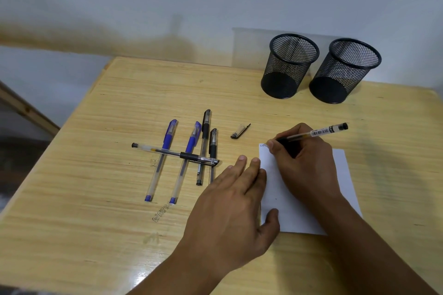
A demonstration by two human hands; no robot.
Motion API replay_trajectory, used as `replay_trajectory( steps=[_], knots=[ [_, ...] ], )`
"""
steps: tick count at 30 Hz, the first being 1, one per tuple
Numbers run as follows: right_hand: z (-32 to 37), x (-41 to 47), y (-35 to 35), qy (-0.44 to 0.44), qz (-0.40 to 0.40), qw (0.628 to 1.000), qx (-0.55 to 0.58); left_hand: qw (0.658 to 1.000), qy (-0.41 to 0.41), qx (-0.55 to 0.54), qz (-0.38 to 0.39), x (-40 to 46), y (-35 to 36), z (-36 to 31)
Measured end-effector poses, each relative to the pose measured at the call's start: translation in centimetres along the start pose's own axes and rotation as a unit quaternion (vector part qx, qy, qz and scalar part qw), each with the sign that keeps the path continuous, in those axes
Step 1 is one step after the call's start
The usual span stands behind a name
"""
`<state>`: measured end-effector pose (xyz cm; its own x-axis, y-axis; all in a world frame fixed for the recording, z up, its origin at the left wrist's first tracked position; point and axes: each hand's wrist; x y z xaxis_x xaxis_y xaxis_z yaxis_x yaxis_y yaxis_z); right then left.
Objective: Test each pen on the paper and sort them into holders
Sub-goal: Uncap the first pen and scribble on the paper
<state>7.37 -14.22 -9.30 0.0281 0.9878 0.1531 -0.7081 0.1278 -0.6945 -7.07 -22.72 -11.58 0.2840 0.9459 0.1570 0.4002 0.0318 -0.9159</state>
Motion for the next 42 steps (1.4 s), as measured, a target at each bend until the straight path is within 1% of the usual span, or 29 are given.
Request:
replay_trajectory(
  steps=[8,19,27,42],
  knots=[
    [-0.12,-0.15,0.0,0.002,-0.021,1.0,0.002,1.0,0.001,-0.006,-0.009,-0.09,0.04,-0.06],
    [-0.11,-0.11,0.05,-0.007,-0.009,1.0,-0.012,1.0,0.002,-0.015,-0.016,-0.08,0.22,0.08],
    [-0.23,-0.21,-0.17,0.004,-0.029,1.0,0.011,1.0,-0.003,-0.016,-0.013,-0.03,0.23,0.04],
    [-0.27,-0.17,0.22,-0.003,-0.026,1.0,-0.011,0.999,-0.002,-0.028,-0.024,-0.14,0.38,0.07]
  ],
)
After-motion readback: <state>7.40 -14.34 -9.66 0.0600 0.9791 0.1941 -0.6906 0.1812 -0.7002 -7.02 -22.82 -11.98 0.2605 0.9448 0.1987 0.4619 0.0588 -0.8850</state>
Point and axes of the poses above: each hand's wrist, its own x-axis towards the middle knuckle, its own y-axis out of the palm, z = x × y, and after that the axes turned 4 degrees about -x, right-handed
